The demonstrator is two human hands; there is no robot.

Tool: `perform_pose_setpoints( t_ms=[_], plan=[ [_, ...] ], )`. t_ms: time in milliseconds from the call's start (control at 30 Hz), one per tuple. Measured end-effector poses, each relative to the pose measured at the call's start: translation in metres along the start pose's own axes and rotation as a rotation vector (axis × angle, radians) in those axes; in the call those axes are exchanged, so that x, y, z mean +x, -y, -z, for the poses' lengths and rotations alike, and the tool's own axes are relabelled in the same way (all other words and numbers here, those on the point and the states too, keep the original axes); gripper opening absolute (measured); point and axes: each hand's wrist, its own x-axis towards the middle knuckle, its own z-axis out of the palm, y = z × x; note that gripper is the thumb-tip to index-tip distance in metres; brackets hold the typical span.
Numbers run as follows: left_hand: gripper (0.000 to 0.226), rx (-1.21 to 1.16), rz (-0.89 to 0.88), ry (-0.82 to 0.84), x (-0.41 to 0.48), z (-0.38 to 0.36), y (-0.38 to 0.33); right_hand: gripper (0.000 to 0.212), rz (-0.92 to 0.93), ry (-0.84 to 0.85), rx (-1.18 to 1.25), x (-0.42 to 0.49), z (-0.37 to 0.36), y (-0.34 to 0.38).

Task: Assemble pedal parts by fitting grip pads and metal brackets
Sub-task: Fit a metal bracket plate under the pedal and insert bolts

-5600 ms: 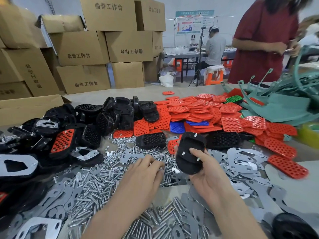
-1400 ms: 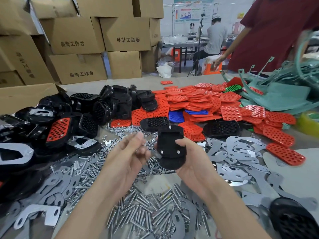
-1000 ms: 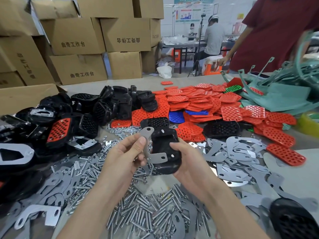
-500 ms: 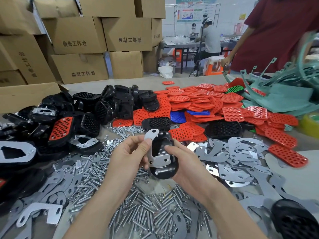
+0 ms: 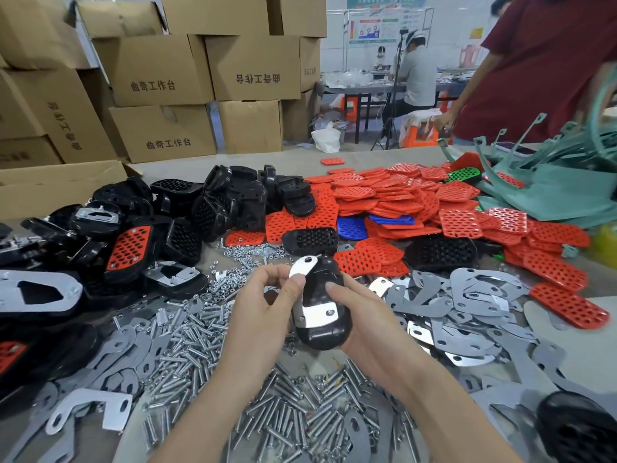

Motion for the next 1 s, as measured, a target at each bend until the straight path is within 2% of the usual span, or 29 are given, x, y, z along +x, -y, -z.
perform_pose_setpoints(
  t_ms=[167,400,1000],
  plan=[
    [0.005,0.088,-0.069,-0.016,-0.0015,0.0008,0.0008,0.031,0.009,-0.008,0.062,0.0012,-0.0001,-0.0007],
    [0.004,0.070,-0.112,-0.005,-0.0049,-0.0017,-0.0010,0.025,0.019,-0.054,0.052,-0.0001,0.0008,-0.0002],
    [0.017,0.053,-0.170,0.110,-0.0084,-0.0075,-0.0014,0.015,0.162,-0.203,-0.145,0.0027,0.0017,-0.0076]
  ],
)
